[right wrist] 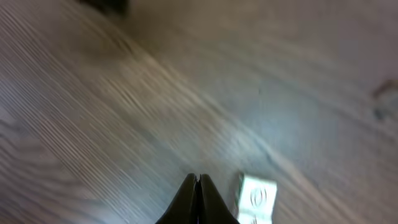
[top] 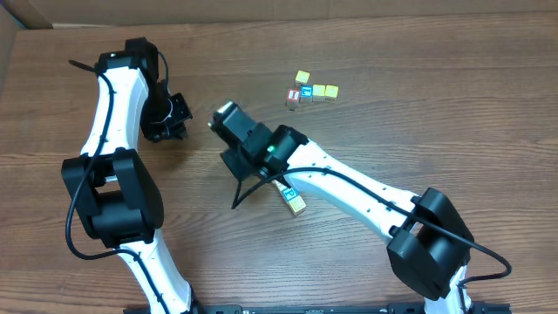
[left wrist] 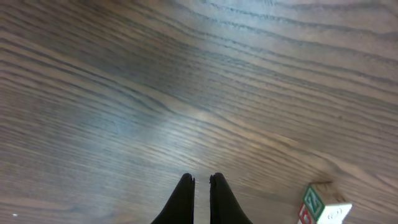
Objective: Flip 5 blocks
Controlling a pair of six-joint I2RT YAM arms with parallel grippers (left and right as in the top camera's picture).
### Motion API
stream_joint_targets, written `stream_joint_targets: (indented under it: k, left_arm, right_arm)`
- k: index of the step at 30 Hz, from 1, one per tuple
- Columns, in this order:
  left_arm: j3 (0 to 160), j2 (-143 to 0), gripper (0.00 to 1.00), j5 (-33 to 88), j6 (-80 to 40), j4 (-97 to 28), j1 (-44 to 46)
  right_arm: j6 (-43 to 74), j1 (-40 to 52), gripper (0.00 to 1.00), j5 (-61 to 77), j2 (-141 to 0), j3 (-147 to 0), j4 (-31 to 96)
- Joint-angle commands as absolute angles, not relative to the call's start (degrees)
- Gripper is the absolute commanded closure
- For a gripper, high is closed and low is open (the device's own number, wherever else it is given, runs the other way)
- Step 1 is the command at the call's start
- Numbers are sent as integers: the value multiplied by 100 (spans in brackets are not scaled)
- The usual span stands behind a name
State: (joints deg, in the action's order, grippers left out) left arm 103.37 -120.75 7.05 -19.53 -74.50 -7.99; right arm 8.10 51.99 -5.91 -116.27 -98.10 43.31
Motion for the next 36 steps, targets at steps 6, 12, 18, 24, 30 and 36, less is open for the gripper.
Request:
stream_joint_targets:
  k: [6, 12, 18, 24, 30, 36]
  left_arm:
    - [10285, -11887, 78, 580, -2082, -7347, -875]
    - [10285, -11887, 51, 580, -2080, -7347, -869]
    - [10285, -11887, 21, 580, -2082, -7347, -860]
    - [10285, -11887, 71, 609, -2080, -7367, -858]
    - [10289, -11887, 96, 1352, -1691, -7074, -797]
    - [10291, -11887, 96, 1511, -1354, -6799, -252]
  right_arm:
    - [722, 5127, 96, -14, -12210, -9933, 4246]
    - [875, 5168, 96, 169, -12621, -9933, 4244]
    - [917, 5162, 96, -54, -12809, -9933, 4191]
    - [1035, 5142, 96, 239, -12735, -10099, 4348]
    - [1271, 4930, 96, 1140, -12304, -11214, 5417]
    - [2056, 4438, 96, 1146, -11684, -12169, 6796]
